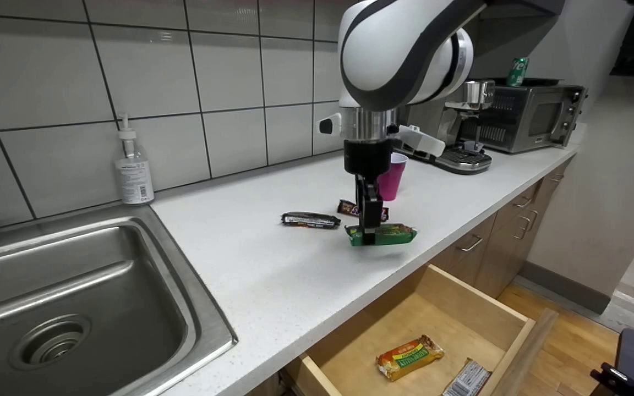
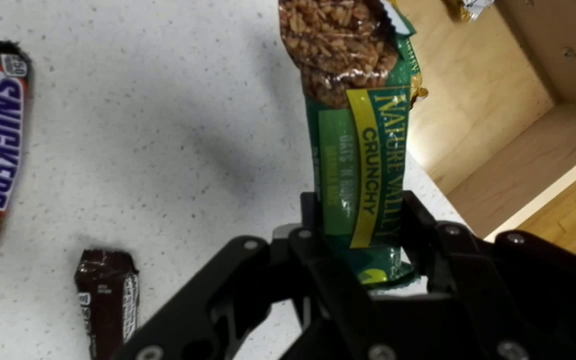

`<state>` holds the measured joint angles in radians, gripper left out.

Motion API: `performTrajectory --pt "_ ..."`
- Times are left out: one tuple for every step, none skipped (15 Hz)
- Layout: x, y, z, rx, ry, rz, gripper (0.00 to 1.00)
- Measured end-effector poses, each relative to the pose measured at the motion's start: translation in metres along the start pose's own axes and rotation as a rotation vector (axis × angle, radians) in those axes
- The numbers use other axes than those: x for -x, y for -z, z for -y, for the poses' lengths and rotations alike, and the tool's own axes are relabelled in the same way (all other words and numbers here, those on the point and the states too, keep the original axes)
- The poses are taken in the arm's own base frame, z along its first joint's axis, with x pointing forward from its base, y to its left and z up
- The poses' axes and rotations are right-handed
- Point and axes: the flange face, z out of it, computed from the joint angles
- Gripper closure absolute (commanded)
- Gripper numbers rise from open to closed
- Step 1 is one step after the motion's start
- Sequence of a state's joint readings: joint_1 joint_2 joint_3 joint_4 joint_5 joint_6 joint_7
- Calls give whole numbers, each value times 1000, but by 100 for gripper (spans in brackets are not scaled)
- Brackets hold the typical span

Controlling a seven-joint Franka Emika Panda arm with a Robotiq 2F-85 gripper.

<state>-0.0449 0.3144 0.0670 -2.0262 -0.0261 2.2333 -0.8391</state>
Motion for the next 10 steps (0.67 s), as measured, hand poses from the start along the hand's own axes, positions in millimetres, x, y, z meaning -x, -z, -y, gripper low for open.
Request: performTrajectory --pt "6 1 6 -3 9 4 84" --pt "12 2 11 -6 18 9 84" --pt "17 2 17 -9 31 13 84" --pt "23 2 24 -13 45 18 84" --pt "29 2 30 -17 57 23 84" --pt "34 1 36 -22 73 28 84" --pt "39 0 41 -26 86 33 84" --pt "44 -2 46 -30 99 39 84" --pt "49 -4 51 -35 112 44 84" --pt "53 -6 55 -39 124 52 84"
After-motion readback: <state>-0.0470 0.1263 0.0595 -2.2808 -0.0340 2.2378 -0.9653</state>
